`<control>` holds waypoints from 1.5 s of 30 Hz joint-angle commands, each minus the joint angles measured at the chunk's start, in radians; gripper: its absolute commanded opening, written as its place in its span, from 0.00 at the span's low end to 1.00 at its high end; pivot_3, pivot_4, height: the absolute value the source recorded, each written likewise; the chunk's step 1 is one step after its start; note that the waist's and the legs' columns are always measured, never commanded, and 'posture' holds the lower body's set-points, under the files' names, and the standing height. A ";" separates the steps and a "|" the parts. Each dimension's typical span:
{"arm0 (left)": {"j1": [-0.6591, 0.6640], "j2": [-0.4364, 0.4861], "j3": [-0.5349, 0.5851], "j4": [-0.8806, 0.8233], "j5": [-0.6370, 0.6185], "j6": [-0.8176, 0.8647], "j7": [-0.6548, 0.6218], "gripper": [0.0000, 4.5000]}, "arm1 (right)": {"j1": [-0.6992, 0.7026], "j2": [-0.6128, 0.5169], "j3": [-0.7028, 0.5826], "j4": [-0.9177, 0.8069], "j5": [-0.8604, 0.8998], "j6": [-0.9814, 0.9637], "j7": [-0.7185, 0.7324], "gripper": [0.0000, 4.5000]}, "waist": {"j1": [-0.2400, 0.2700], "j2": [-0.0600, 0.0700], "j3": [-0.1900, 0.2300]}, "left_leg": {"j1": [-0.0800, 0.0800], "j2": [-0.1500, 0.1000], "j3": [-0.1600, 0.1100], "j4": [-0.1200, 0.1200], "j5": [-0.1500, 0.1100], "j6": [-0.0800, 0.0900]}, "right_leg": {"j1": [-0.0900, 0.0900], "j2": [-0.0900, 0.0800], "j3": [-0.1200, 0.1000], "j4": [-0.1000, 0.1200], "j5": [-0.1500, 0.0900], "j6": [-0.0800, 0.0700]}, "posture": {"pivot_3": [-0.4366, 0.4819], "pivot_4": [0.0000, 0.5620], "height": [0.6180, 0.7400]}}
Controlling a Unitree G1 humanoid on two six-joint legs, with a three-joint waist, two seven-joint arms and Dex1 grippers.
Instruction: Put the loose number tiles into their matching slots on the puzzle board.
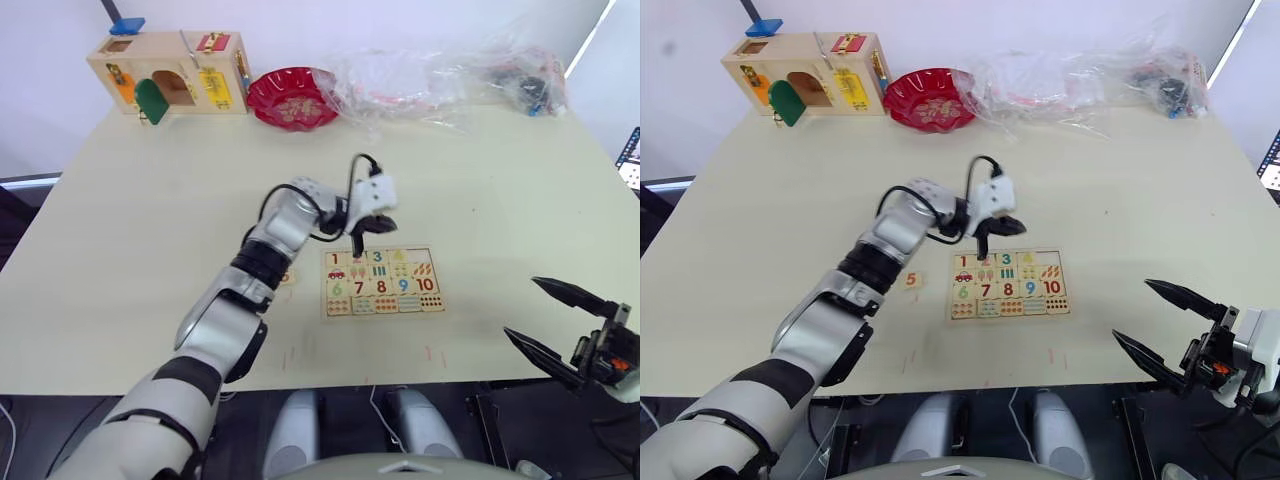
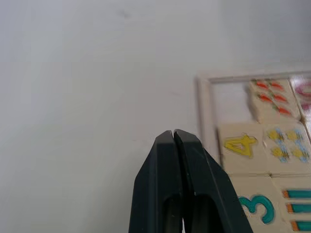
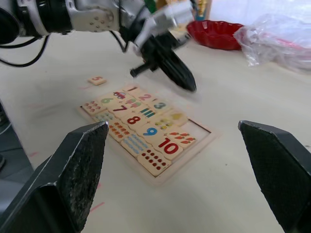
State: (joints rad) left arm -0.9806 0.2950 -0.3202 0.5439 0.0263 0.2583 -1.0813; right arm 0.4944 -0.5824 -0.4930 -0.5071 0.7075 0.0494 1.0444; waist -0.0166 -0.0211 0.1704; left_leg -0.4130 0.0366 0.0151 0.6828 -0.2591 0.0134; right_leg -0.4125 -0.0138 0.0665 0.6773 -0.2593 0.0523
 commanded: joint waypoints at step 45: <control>1.340 0.238 0.852 -0.965 -0.644 0.121 0.265 0.99 | -0.288 -0.209 0.029 0.336 0.001 0.239 0.139 1.00 | 0.004 0.000 -0.001 | 0.002 0.001 0.000 -0.001 0.000 0.000 | 0.001 -0.003 -0.001 0.000 0.000 0.000 | 0.48 0.27 1.00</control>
State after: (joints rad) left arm 0.3495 0.5144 0.4904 -0.4065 -0.5932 0.4136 -0.7806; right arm 0.1939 -0.7747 -0.4139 -0.1404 0.6894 0.2871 1.1707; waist -0.0127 -0.0211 0.1696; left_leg -0.4110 0.0376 0.0156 0.6822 -0.2592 0.0135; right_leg -0.4114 -0.0167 0.0655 0.6775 -0.2592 0.0520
